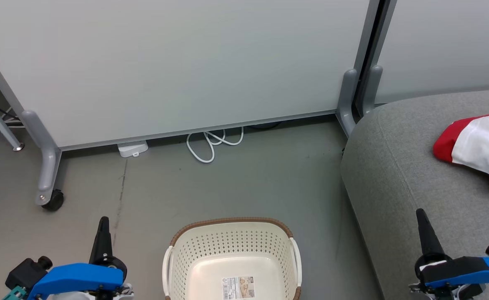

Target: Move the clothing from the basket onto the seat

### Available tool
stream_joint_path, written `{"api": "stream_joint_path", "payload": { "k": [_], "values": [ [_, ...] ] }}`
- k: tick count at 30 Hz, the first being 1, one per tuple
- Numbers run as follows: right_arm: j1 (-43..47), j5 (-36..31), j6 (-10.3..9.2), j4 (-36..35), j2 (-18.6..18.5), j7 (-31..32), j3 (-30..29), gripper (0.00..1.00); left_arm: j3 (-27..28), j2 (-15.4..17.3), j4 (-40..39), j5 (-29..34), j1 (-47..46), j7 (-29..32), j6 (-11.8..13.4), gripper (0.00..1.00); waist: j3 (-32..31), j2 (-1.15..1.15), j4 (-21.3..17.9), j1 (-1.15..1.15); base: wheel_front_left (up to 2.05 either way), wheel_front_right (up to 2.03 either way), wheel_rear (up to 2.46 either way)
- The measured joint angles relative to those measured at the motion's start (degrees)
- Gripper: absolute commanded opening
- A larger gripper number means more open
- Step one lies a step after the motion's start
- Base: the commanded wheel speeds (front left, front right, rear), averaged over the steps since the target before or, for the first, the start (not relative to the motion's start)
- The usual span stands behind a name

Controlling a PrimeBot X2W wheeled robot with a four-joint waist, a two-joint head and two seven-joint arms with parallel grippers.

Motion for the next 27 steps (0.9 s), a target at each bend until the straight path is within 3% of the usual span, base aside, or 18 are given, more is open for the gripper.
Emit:
{"api": "stream_joint_path", "payload": {
  "k": [27],
  "values": [
    [-1.22, 16.21, 0.0, -0.64, 0.07, 4.02, -0.63, 0.0, 1.78, 0.0, -1.0, -15.17, -1.43, 3.89, -0.36, 0.0, 0.24, 0.0, -0.45, 0.0, 0.0, 0.0, 0.0]
  ]
}}
